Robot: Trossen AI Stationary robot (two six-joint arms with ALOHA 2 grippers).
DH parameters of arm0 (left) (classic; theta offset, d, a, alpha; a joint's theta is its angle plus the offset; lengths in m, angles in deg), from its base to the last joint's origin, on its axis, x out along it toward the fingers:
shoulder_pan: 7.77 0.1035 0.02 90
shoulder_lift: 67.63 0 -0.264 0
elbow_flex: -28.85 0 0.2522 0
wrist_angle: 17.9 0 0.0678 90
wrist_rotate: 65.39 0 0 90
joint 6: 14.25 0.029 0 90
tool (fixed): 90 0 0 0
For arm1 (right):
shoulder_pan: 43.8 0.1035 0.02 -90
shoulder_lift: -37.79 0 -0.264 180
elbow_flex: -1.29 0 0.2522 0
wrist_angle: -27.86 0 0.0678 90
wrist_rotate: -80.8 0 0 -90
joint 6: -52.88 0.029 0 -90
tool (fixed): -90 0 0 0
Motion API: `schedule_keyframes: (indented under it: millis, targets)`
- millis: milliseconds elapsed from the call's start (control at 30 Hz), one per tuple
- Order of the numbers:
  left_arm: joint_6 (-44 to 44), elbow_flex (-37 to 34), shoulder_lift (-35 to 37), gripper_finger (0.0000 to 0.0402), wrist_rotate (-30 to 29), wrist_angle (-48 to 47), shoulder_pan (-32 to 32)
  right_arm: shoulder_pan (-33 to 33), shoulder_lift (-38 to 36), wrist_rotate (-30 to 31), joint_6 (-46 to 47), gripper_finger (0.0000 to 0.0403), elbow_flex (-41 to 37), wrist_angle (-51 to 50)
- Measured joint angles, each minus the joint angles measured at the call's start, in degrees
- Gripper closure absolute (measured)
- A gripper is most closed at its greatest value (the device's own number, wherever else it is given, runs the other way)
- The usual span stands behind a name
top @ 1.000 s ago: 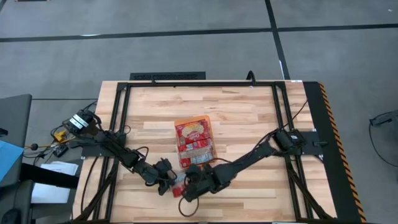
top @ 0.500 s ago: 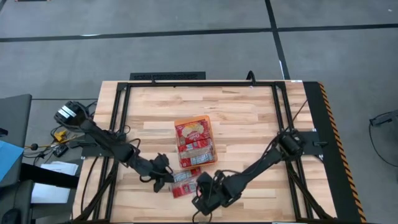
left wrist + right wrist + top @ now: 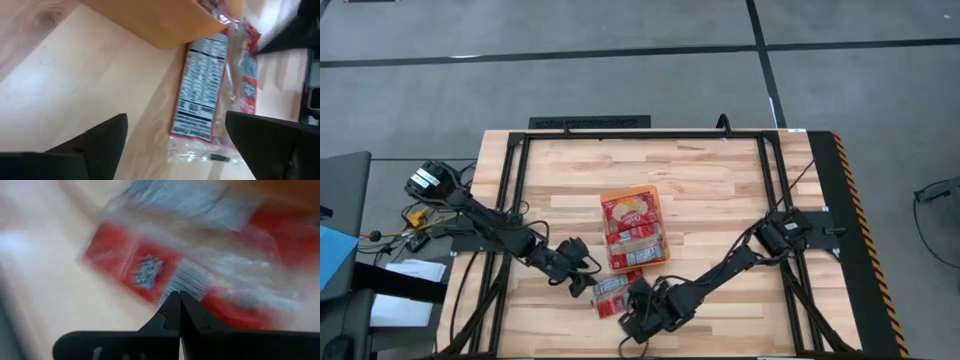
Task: Sort popcorn bags into baskets
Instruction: Put the red popcorn bag into the orange bin
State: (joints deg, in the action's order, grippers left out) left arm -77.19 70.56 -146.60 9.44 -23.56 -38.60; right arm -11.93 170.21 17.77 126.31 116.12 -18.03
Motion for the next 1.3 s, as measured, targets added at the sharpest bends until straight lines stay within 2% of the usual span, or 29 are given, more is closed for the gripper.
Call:
schedule_keyframes:
  millis: [167, 300, 567, 700, 967, 1100, 1300]
  targets:
    - [0.98, 0.07, -0.49, 0.0077, 0.25, 0.96, -0.04, -0.16, 2.52, -3.67, -0.81, 0.0397, 0.43, 5.48]
    - [3.14, 0.06, -3.62, 0.0079, 4.10, 3.51, -0.35, -0.01, 3.31, -4.79, -1.70, 0.0396, 0.47, 7.47]
    - [2.19, 0.22, -13.81, 0.0080, 5.80, 14.47, -0.78, 0.12, 3.43, -8.55, -7.24, 0.0396, 0.45, 7.45]
    - [2.58, 0.24, -17.45, 0.0080, 9.60, 21.29, -0.68, -0.61, 3.43, -9.18, -7.94, 0.0395, 0.45, 7.20]
    - [2.41, 0.39, -19.90, 0.0082, 13.04, 23.70, -0.41, -2.88, 3.45, -10.27, -12.08, 0.0391, 0.36, 7.86]
    - [2.42, 0.57, -19.90, 0.0110, 15.49, 25.06, -0.15, -3.98, 3.51, -10.39, -14.56, 0.0395, 0.30, 9.50]
    - [3.32, 3.05, -20.10, 0.0203, 16.81, 21.69, -0.15, -5.38, 3.54, -10.22, -15.32, 0.0384, 0.27, 10.13]
